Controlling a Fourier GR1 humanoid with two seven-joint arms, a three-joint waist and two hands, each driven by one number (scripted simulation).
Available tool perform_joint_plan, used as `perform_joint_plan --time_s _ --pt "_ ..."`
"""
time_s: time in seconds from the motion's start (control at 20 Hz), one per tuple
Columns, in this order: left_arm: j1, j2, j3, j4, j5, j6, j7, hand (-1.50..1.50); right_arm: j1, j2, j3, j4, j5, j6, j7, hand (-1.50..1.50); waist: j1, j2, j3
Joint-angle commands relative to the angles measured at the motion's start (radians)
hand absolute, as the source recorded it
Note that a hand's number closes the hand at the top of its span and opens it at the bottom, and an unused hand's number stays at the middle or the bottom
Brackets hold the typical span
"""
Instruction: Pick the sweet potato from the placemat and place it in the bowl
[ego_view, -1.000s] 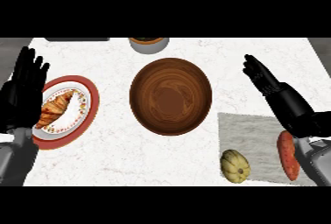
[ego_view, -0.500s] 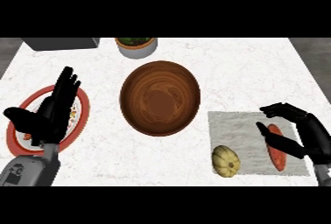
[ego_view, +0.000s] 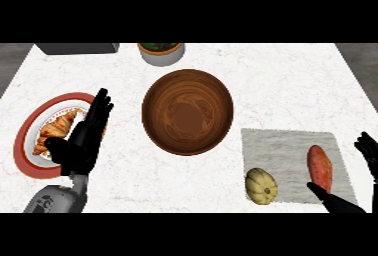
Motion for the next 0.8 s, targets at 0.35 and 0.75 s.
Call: perform_joint_plan --time_s 0.35,0.75 --pt "-0.013 0.026 0.049 -0.04 0.017 -0.075 0.049 0.0 0.173 -0.222 -0.141 -0.325 0.073 -0.016 0.468 -1.5 0.03 0.004 -0.002" --pt "-0.039 -0.033 0.028 0.029 -0.023 -0.068 0.013 0.0 -0.003 -0.344 -0.098 -0.186 0.028 0.149 0.778 -1.5 0.048 0.008 -0.001"
